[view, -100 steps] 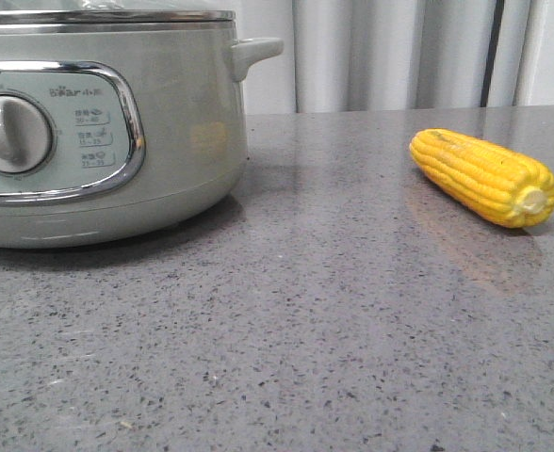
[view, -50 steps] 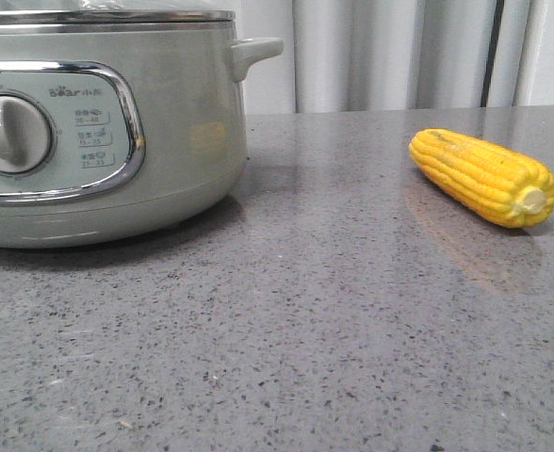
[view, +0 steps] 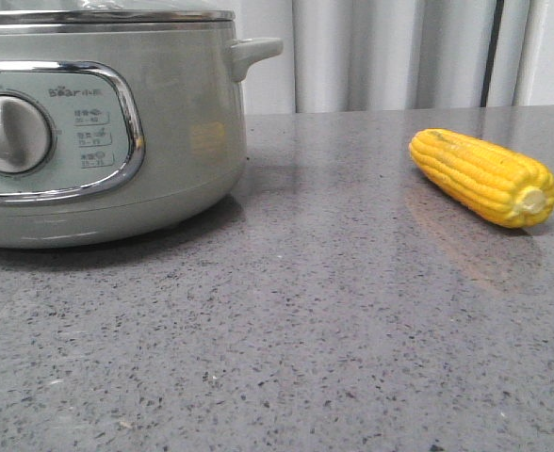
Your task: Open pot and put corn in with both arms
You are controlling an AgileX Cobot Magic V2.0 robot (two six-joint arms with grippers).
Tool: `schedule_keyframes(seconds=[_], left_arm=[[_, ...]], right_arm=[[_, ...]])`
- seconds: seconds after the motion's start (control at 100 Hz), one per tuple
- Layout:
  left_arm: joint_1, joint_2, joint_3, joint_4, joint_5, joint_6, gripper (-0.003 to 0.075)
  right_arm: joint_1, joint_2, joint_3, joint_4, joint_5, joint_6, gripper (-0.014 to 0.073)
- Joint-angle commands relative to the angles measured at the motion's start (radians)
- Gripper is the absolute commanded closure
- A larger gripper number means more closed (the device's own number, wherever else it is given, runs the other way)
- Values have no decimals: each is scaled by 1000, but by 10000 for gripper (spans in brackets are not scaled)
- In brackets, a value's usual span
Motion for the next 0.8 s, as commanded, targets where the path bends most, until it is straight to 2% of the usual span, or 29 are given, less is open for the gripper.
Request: schedule_keyframes(seconds=[0.0,0.11,0.17,0.24,0.34,0.4,0.47,0.68,0.79], left_arm=[[2,-27,28,-6,-50,-6,741],[2,-27,28,-93,-90,-6,741],[2,-27,28,-177,-126,-6,741],[2,-27,28,-354,-160,-6,741],[2,-27,28,-613,-171,-6,741],[2,-27,28,-779,-171,-6,741],[2,-27,28,-887,-180,-6,741],[2,-27,7,-967,-222,-4,741],[2,-27,-60,-885,-222,59,741]], right_arm=[[-8,-17,18,-25,-117,4,657],[-8,-17,18,-19,-196,4,657],[-8,-17,18,40,-260,6,657],[-8,-17,18,120,-367,6,657],[-8,-17,18,126,-501,6,657],[-8,-17,18,171,-534,8,657],[-8,-17,16,273,-531,27,657],[-8,-17,-19,592,-527,29,657],[-8,-8,-115,575,-421,7,649]])
